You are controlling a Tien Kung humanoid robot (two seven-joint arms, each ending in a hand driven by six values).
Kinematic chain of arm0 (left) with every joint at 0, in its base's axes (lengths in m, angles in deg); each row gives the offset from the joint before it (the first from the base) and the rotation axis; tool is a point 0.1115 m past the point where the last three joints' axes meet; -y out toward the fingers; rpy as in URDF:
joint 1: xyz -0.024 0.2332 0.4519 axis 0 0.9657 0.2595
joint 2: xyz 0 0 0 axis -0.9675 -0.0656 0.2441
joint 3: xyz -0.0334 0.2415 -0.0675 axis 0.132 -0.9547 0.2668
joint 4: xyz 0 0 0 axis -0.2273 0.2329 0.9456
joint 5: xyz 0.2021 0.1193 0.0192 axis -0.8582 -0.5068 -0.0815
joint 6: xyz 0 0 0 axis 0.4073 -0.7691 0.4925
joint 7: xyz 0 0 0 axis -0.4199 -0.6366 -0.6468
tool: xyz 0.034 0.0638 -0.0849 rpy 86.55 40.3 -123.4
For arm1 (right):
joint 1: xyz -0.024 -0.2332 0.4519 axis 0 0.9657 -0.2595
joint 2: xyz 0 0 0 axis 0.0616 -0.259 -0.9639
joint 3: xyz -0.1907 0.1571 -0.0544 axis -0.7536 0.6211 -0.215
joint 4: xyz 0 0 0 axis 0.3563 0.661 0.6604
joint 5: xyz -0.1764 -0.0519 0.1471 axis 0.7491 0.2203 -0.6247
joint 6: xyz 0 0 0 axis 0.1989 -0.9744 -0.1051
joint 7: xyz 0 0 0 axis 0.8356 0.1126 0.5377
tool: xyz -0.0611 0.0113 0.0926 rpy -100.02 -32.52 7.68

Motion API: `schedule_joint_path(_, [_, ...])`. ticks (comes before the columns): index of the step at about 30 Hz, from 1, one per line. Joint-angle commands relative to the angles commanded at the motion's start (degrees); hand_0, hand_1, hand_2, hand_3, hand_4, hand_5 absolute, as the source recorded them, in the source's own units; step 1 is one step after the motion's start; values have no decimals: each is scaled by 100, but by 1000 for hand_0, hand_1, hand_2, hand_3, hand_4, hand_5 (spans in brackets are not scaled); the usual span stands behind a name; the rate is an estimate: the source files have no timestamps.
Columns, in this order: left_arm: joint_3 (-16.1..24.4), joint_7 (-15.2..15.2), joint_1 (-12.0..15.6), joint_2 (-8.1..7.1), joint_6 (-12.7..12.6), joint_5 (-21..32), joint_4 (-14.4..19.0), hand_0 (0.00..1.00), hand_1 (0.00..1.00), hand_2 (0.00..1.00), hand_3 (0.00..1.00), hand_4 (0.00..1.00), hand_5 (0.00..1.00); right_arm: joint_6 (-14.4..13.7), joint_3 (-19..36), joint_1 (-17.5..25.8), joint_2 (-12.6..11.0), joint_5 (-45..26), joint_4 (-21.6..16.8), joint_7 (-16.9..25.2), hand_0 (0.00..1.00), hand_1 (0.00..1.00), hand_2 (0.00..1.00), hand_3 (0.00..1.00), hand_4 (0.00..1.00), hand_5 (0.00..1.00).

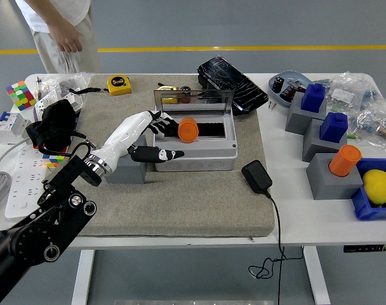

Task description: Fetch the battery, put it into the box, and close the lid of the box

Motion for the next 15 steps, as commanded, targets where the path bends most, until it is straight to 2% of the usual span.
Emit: schedule_joint_path(15, [-451,13,-331,422,-3,-20,-86,462,558,561,623,998,407,9,-98,-12,8,-57,0,27,633,642,667,581,998,514])
